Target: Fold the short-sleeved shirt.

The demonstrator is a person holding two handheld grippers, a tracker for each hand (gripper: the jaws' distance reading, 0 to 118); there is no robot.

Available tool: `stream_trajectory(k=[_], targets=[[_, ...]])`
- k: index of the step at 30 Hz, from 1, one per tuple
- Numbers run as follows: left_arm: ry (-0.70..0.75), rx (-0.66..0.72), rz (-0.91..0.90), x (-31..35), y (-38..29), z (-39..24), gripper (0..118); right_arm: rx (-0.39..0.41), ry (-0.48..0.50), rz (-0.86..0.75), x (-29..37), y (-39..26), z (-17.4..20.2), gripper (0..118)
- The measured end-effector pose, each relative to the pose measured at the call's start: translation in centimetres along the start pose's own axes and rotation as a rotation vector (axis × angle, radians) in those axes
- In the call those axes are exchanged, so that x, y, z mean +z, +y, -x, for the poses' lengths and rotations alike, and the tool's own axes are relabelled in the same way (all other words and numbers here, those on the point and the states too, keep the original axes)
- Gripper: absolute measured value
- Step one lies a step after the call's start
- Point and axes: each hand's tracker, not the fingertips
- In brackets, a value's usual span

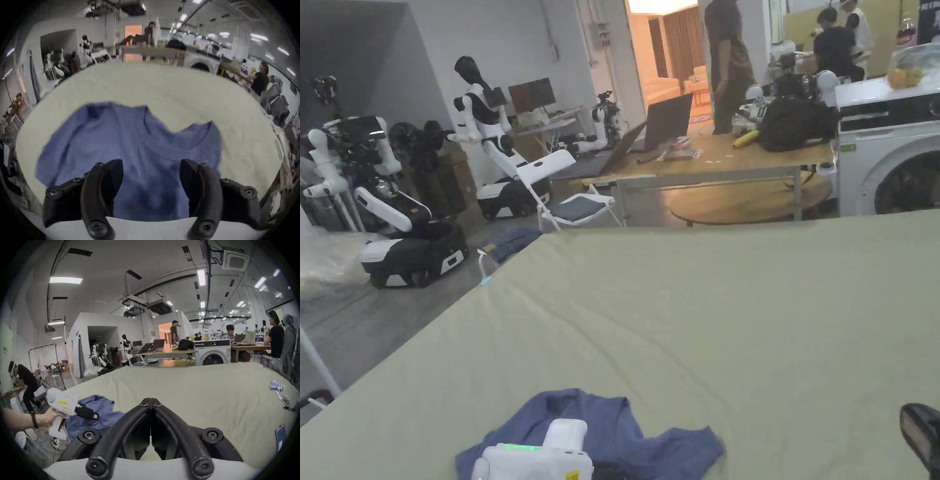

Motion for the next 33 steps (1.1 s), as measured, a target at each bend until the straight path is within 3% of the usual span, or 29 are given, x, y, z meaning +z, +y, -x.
stream_trajectory(k=[3, 4, 5, 7, 8, 10, 13, 17, 21, 26, 29, 33], targets=[[0.010, 0.017, -0.064, 0.7, -0.3, -0.4, 66, -0.016, 0.000, 0.036, 0.3, -0.3, -1.5, 0], [0.001, 0.011, -0.050, 0.8, -0.2, -0.5, 59, -0.009, 0.002, 0.048, 0.4, -0.5, -1.7, 0], [-0.015, -0.004, -0.049, 0.9, -0.2, -0.6, 49, -0.004, -0.010, 0.050, 0.5, -0.7, -1.9, 0], [-0.005, -0.008, -0.047, 0.7, 0.1, -0.8, 11, -0.003, -0.023, 0.054, 1.0, -0.9, -2.0, 0], [0.005, -0.002, -0.037, 0.5, 0.0, -1.0, 1, -0.016, -0.013, 0.054, 1.4, -1.0, -2.3, 0], [0.005, 0.012, -0.040, 0.9, 0.1, -0.8, 1, -0.058, -0.002, 0.040, 2.1, -0.9, -2.7, 0], [-0.119, 0.181, -0.130, 4.7, 1.7, 1.3, 1, -0.045, 0.005, 0.033, 3.3, 0.0, -3.3, 0], [0.038, 0.073, -0.297, 13.7, 8.5, 2.9, 1, -0.026, -0.029, 0.013, 4.6, 1.3, -4.2, 0], [0.105, 0.103, -0.510, 22.3, 15.4, 5.6, 1, -0.098, -0.022, -0.022, 6.0, 2.2, -5.3, 0], [0.334, -0.159, -0.652, 31.3, 24.5, 1.4, 0, -0.038, -0.104, -0.031, 7.2, 3.2, -6.2, 0], [0.349, -0.183, -0.657, 31.5, 27.6, -2.2, 0, -0.084, -0.112, -0.034, 7.6, 3.5, -7.0, 0], [0.159, -0.224, -0.600, 24.7, 26.7, -8.4, 0, -0.163, -0.079, -0.041, 8.3, 2.9, -8.2, 0]])
